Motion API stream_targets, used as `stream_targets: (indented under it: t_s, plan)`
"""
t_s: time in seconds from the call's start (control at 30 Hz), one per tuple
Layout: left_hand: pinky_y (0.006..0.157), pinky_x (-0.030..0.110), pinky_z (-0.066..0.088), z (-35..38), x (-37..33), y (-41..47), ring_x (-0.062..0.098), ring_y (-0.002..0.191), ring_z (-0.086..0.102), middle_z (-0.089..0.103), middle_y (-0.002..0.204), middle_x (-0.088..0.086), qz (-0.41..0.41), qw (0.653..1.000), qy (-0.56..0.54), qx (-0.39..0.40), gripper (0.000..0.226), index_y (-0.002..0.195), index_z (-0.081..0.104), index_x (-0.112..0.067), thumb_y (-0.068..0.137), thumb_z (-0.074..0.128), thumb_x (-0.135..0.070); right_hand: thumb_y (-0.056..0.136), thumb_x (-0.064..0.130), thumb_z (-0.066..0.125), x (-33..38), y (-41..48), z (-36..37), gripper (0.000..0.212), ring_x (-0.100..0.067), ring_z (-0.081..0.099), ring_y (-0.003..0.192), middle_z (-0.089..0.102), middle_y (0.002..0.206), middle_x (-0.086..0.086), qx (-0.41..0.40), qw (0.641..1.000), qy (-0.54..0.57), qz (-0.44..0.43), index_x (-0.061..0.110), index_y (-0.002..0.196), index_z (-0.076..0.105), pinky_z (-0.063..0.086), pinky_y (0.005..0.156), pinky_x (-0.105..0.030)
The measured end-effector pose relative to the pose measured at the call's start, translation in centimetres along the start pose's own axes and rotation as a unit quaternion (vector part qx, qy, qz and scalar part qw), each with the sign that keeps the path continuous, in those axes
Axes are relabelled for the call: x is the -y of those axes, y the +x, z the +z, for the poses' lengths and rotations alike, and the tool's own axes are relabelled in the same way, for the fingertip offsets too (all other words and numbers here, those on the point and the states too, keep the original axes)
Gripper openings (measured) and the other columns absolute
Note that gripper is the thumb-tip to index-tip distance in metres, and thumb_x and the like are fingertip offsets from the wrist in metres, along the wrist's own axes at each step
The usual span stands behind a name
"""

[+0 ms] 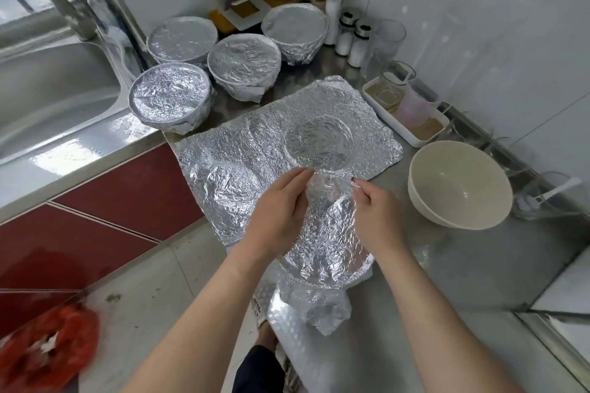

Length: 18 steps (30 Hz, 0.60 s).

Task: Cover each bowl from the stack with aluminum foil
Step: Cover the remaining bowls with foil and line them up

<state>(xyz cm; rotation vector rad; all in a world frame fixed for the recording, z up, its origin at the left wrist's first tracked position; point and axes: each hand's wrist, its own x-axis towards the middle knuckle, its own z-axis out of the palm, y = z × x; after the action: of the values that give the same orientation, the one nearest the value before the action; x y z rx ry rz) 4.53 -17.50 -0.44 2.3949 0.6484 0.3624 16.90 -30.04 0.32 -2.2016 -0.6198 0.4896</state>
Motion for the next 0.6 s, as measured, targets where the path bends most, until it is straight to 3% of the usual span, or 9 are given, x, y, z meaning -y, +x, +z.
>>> stream_targets:
  t_s: [0.1, 0.2, 0.27, 0.33, 0.43, 0.53, 0.6]
  plan:
    - [0.106, 0.031, 0.04, -1.0, -0.7, 1.2, 0.022, 0.13, 0.049, 0.047, 0.147, 0.003, 0.025, 0.999, 0.04, 0.026, 0.042, 0.144, 0.047, -0.015, 0.103, 0.043, -0.018, 0.1, 0.014, 0.044, -1.0, -1.1, 0.3, 0.028, -0.021, 0.056, 0.08, 0.066, 0.09, -0.008, -0.061, 0.997, 0.036, 0.033, 0.009, 0.119, 0.065, 0.045, 0.073, -0.031]
    - [0.102, 0.04, 0.046, -1.0, -1.1, 1.1, 0.027, 0.131, 0.047, 0.044, 0.149, 0.008, 0.012, 0.996, 0.082, 0.026, 0.045, 0.147, 0.043, -0.015, 0.103, 0.045, -0.02, 0.099, 0.01, 0.043, -1.8, -2.0, 1.0, 0.024, -0.023, 0.053, 0.078, 0.062, 0.083, -0.003, -0.107, 0.988, 0.062, 0.091, 0.007, 0.102, 0.067, 0.044, 0.076, -0.033]
    - [0.103, 0.042, 0.043, -0.4, -1.0, 0.1, 0.03, 0.134, 0.044, 0.04, 0.151, 0.012, -0.01, 0.994, 0.107, 0.028, 0.048, 0.15, 0.037, -0.017, 0.102, 0.045, -0.022, 0.099, 0.008, 0.043, -2.0, -2.6, 1.5, 0.026, -0.024, 0.057, 0.086, 0.065, 0.09, -0.006, -0.117, 0.983, 0.075, 0.115, 0.005, 0.108, 0.067, 0.044, 0.081, -0.035]
    - [0.109, 0.043, 0.037, 0.4, -0.8, -1.2, 0.032, 0.139, 0.037, 0.034, 0.155, 0.013, -0.034, 0.992, 0.118, 0.036, 0.051, 0.152, 0.032, -0.018, 0.103, 0.043, -0.026, 0.099, 0.009, 0.042, -2.1, -3.0, 2.0, 0.03, -0.022, 0.056, 0.089, 0.066, 0.1, -0.008, -0.11, 0.982, 0.077, 0.131, 0.001, 0.118, 0.063, 0.045, 0.085, -0.036]
    - [0.115, 0.042, 0.03, 1.5, -0.4, -2.6, 0.03, 0.143, 0.03, 0.028, 0.158, 0.011, -0.057, 0.991, 0.119, 0.037, 0.052, 0.154, 0.028, -0.017, 0.104, 0.04, -0.028, 0.095, 0.02, 0.043, -2.2, -3.1, 2.4, 0.03, -0.016, 0.048, 0.084, 0.054, 0.094, 0.0, -0.064, 0.985, 0.094, 0.132, 0.005, 0.115, 0.06, 0.043, 0.081, -0.034]
    - [0.115, 0.042, 0.031, 2.1, -0.2, -2.8, 0.03, 0.142, 0.032, 0.031, 0.157, 0.01, -0.043, 0.991, 0.121, 0.024, 0.053, 0.153, 0.027, -0.015, 0.104, 0.04, -0.028, 0.094, 0.024, 0.047, -1.8, -2.4, 1.6, 0.014, -0.019, 0.05, 0.071, 0.055, 0.079, -0.002, -0.027, 0.985, 0.113, 0.131, 0.014, 0.089, 0.056, 0.043, 0.069, -0.036]
    - [0.115, 0.041, 0.032, 2.2, 0.0, -2.7, 0.029, 0.142, 0.034, 0.034, 0.156, 0.011, -0.037, 0.991, 0.125, 0.019, 0.052, 0.153, 0.029, -0.013, 0.104, 0.04, -0.028, 0.095, 0.022, 0.047, -1.0, -1.7, 0.9, 0.016, -0.021, 0.046, 0.062, 0.051, 0.067, -0.003, -0.01, 0.986, 0.116, 0.117, 0.015, 0.082, 0.054, 0.044, 0.064, -0.04]
